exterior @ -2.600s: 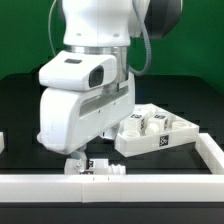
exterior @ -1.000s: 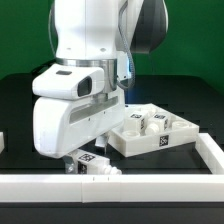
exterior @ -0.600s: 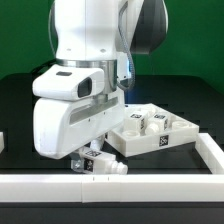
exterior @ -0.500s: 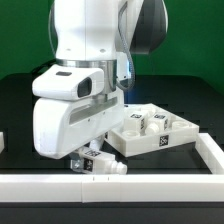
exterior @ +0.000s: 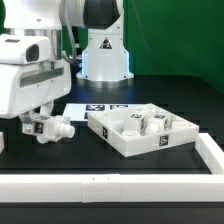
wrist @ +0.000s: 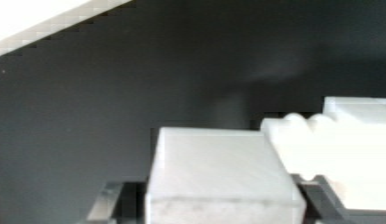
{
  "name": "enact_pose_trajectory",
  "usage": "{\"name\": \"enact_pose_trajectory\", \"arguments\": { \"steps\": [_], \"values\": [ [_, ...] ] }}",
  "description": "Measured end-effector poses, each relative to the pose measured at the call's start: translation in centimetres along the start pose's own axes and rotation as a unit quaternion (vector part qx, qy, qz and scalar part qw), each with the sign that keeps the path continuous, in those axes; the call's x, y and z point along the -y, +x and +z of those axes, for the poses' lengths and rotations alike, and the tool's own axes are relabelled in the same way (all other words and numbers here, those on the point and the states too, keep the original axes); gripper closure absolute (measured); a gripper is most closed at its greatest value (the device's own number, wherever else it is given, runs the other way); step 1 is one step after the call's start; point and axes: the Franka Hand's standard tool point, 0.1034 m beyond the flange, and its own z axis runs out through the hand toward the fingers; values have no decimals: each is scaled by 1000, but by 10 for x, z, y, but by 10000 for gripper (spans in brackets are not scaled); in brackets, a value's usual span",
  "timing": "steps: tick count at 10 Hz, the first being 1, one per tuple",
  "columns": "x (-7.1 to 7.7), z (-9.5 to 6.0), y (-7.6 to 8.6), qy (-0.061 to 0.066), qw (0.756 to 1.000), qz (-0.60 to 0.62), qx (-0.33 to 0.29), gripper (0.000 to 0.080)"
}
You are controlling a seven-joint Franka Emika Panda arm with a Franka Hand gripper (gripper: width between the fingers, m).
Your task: Assemble square table
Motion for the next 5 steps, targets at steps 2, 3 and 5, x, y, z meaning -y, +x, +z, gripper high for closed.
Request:
{"name": "enact_pose_trajectory", "arguments": {
  "steps": [2,3,5],
  "values": [
    [1,0,-1,1,1000,1,0,515],
    [2,0,-3,4,1000,1,1,515],
    [17,-14,-31,23,1000,14,10,515]
  ]
}}
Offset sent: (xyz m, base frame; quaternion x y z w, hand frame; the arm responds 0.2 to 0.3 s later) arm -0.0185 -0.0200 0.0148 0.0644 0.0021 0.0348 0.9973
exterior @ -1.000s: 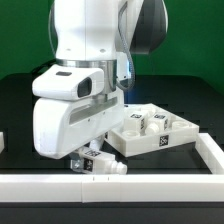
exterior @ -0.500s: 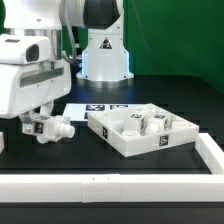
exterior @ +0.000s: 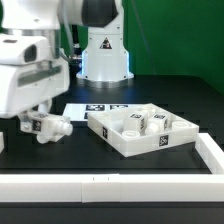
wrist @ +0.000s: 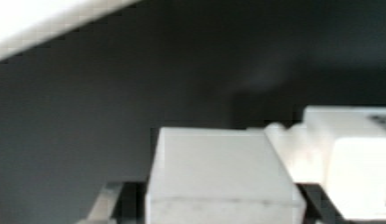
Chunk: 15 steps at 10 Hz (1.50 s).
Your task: Assemble square table
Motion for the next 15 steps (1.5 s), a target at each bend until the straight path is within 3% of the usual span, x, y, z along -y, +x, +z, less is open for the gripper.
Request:
{"name": "enact_pose_trajectory", "arguments": {
  "steps": [2,7,8,9,11,13,15],
  "values": [
    [38,-4,-40,15,999,31,9,515],
    [44,1,-46,12,999,48,7,515],
    [60,7,-62,13,996,85,5,515],
    [74,14,-76,26,994,110,6,515],
    [89,31,-93,46,990,131,7,515],
    [96,42,-91,58,990,128,8,515],
    [96,43,-91,60,990,128,8,515]
  ]
}}
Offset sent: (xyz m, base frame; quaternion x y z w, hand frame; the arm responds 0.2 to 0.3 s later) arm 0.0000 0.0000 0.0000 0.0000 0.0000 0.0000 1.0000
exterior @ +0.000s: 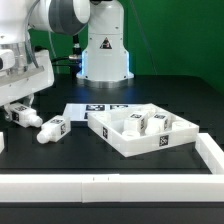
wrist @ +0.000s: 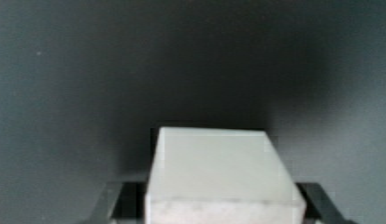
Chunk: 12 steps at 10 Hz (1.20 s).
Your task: Assemble square table
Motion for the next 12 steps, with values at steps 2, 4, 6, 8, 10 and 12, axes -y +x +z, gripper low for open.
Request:
{"name": "enact_pose_trajectory", "arguments": {
  "steps": [2,4,6,8,10,12],
  "values": [
    [0,0,0,1,1000,0,0,515],
    [-1,-10,5,3,1000,10,0,227],
    [-3,-33,22,-2,999,40,-1,163],
    [-13,-63,54,-1,998,60,0,154],
    [-13,-77,117,-15,995,102,-7,150],
    [6,-69,169,-28,991,131,-19,150]
  ]
}}
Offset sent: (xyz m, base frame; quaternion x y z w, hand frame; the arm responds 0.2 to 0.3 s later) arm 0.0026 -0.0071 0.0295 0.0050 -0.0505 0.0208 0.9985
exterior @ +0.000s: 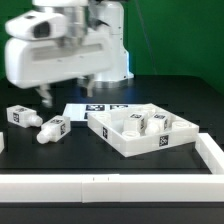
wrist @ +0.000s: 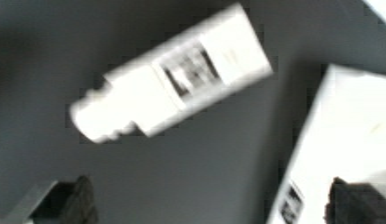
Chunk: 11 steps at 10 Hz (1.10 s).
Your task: Assemble square table
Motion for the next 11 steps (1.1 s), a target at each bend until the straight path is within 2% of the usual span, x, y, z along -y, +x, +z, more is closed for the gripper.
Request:
{"name": "enact_pose_trajectory", "arguments": {
  "steps": [1,2,3,5,7,9,11],
  "values": [
    [16,15,16,-5,1000,14,-7,150],
    [26,30,20,-10,1000,3,-12,150],
    [29,39,11,-12,1000,0,-13,150],
    [27,35,13,-10,1000,0,-11,150],
    [28,39,10,-2,998,61,-10,150],
    [39,53,26,-9,995,98,-28,150],
    [39,55,25,-11,995,96,-30,150]
  ]
}}
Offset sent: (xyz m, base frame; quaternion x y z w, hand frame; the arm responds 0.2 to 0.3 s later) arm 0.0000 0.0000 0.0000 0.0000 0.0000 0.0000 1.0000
